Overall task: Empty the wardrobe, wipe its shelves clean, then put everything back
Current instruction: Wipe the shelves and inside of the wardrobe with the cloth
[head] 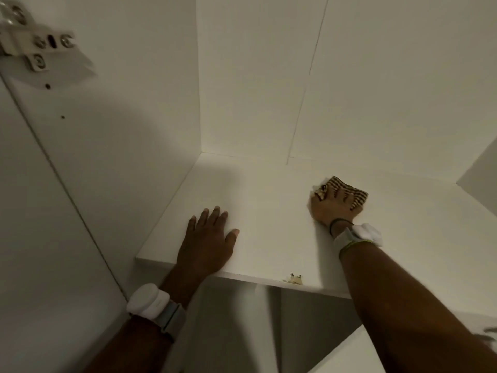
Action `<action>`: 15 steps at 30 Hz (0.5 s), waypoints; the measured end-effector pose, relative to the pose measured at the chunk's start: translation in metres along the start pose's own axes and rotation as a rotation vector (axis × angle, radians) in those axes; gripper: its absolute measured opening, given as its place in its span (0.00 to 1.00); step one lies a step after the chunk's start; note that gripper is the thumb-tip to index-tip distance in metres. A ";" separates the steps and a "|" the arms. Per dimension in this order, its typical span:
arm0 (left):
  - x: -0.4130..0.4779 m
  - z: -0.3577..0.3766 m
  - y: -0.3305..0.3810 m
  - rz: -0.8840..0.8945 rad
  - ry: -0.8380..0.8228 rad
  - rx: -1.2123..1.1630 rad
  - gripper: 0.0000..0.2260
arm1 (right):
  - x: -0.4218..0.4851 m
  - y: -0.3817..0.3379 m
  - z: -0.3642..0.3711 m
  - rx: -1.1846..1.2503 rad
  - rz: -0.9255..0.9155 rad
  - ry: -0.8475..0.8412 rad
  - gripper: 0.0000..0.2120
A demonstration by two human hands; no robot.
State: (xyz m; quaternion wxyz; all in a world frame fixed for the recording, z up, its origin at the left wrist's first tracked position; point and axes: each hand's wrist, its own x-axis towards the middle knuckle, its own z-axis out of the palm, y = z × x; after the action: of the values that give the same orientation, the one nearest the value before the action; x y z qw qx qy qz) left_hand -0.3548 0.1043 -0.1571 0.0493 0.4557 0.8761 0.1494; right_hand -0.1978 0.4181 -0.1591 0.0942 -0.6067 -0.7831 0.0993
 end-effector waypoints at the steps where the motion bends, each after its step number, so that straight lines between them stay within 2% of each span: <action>1: -0.005 0.000 0.000 0.002 0.008 -0.001 0.29 | -0.003 -0.009 0.002 0.008 0.037 -0.009 0.34; 4: -0.024 0.004 0.000 0.003 0.048 -0.001 0.28 | -0.028 -0.056 0.009 0.033 0.027 -0.059 0.35; 7: -0.034 0.006 0.002 -0.003 0.099 0.031 0.29 | -0.071 -0.128 0.016 0.015 -0.251 -0.105 0.37; 11: -0.045 0.007 0.000 0.061 0.194 0.010 0.33 | -0.144 -0.233 0.029 -0.026 -0.657 -0.400 0.34; 13: -0.053 0.003 0.000 0.040 0.212 -0.164 0.30 | -0.168 -0.262 0.038 -0.073 -0.750 -0.455 0.35; 15: -0.058 -0.003 0.001 0.036 0.223 -0.210 0.26 | -0.173 -0.266 0.038 -0.101 -0.769 -0.454 0.34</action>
State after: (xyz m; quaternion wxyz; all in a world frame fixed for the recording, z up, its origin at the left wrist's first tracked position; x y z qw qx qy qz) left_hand -0.3211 0.0575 -0.1571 -0.0035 0.4441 0.8475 0.2907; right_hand -0.4128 0.1845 -0.1286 -0.0799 -0.2382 -0.9563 0.1494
